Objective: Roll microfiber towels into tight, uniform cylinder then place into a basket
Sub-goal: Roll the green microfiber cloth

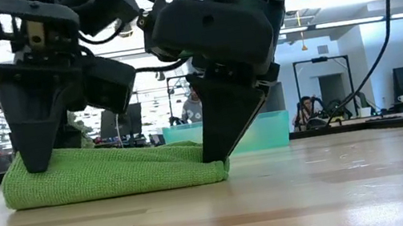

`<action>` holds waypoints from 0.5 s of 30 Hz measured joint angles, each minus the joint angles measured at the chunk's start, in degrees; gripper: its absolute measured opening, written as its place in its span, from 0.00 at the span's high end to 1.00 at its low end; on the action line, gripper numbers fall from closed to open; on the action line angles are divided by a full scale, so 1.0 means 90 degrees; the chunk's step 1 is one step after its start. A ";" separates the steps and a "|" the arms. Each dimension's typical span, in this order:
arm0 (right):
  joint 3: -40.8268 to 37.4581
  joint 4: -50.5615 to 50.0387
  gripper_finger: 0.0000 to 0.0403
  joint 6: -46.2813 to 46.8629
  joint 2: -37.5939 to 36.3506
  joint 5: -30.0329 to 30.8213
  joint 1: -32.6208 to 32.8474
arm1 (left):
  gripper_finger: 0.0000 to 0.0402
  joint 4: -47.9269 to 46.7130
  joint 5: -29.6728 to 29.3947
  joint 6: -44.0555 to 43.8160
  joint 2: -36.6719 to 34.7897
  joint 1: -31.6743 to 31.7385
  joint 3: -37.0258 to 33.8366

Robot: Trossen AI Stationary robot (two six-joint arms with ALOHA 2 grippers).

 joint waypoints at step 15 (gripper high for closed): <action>-0.0007 -0.0020 0.96 0.0017 0.0002 -0.0056 -0.0005 | 0.57 -0.0825 -0.3806 0.0883 -0.1869 -0.1678 -0.0011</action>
